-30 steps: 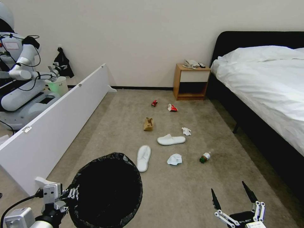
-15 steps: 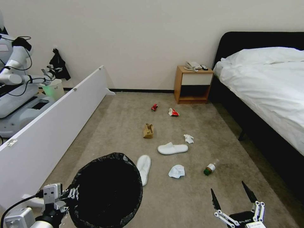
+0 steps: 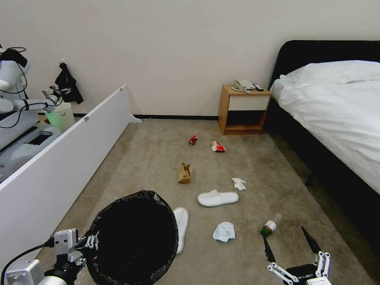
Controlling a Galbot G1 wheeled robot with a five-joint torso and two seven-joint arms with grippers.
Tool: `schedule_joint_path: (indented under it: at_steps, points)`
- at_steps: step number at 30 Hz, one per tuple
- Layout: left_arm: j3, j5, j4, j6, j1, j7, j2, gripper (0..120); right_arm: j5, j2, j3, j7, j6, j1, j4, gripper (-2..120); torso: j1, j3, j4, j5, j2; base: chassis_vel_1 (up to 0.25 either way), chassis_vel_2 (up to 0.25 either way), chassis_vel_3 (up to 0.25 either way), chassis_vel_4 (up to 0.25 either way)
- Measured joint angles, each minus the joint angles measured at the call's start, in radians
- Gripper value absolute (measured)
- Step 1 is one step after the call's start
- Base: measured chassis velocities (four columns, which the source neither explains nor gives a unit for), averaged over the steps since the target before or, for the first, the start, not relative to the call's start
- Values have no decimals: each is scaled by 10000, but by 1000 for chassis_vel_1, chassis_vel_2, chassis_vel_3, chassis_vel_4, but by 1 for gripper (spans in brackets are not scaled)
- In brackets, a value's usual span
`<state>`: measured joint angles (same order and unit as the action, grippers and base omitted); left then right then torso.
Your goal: Pick up the trash bin, then pick up the garbage from the floor and place it into the trash bin.
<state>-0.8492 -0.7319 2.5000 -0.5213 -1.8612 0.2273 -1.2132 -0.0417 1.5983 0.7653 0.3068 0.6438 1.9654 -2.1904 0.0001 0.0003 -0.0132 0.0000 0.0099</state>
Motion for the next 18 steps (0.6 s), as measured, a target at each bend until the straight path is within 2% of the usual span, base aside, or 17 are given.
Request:
schedule_joint_path:
  at_steps: [14, 18]
  points:
    - [-3, 5, 0, 12, -3, -2, 3, 4, 67, 18, 0, 13, 91, -24, 4, 100, 0, 1, 0, 0, 0, -155, 160, 162, -158]
    - [-15, 5, 0, 17, -3, 0, 3, 4, 385, 40, -75, -229, 259, -123, 3, 100, 1, 2, 0, 0, -1, -111, 125, 102, -120]
